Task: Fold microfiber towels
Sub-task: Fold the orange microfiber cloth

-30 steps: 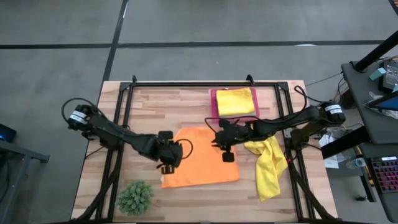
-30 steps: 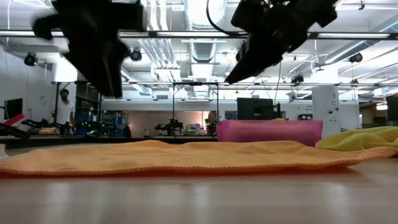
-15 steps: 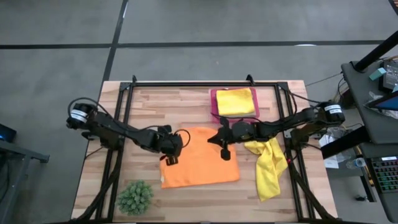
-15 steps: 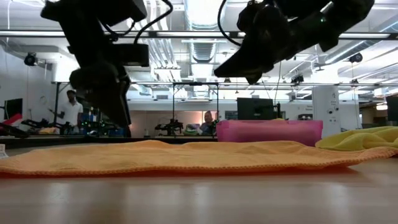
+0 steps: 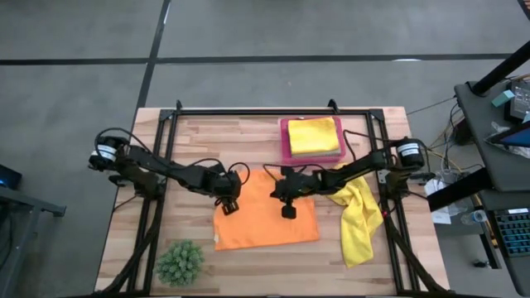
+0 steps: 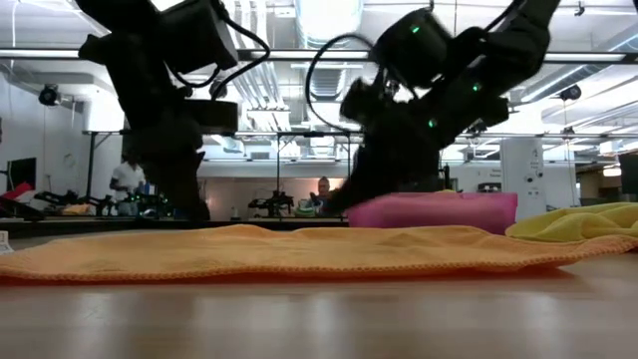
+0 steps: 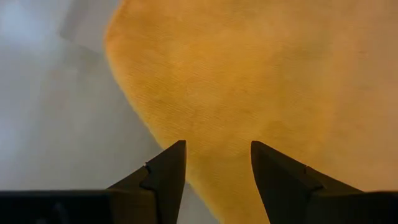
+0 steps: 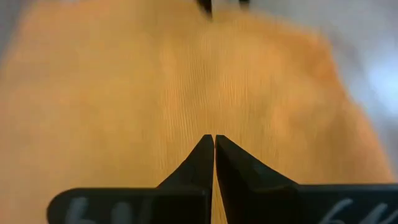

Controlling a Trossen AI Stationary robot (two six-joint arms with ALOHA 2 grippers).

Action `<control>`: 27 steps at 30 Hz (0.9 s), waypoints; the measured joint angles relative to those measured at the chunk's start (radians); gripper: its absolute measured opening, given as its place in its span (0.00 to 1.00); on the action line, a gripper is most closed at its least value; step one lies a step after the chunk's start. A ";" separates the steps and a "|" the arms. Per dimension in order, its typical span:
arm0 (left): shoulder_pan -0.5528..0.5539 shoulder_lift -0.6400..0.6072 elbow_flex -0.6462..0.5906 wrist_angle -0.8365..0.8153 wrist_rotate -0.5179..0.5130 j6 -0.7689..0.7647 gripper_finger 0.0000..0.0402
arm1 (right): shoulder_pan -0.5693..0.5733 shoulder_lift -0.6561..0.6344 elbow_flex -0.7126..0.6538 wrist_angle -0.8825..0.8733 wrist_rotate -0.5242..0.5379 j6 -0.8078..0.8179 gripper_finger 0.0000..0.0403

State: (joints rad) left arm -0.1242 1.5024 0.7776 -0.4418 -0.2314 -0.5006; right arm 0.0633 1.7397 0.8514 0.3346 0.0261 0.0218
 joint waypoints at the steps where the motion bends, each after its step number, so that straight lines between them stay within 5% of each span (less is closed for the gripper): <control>1: 0.000 0.000 0.000 0.001 0.015 -0.009 0.41 | -0.001 0.001 0.014 -0.058 0.000 -0.007 0.02; 6: 0.000 0.000 0.000 0.030 0.070 -0.018 0.41 | -0.001 -0.004 0.056 -0.247 0.000 -0.020 0.02; 15: 0.000 0.059 0.000 0.109 0.152 -0.010 0.41 | -0.001 -0.005 0.053 -0.331 0.000 0.004 0.02; 22: -0.002 0.068 0.026 0.350 0.300 0.015 0.41 | 0.003 -0.010 0.044 -0.420 -0.003 -0.022 0.02; 27: -0.001 -0.029 0.042 0.142 0.155 -0.060 0.41 | 0.015 -0.011 0.006 -0.448 -0.001 -0.040 0.02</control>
State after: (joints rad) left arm -0.1247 1.4734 0.8192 -0.3001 -0.0760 -0.5601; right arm 0.0782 1.7290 0.8573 -0.1130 0.0252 -0.0187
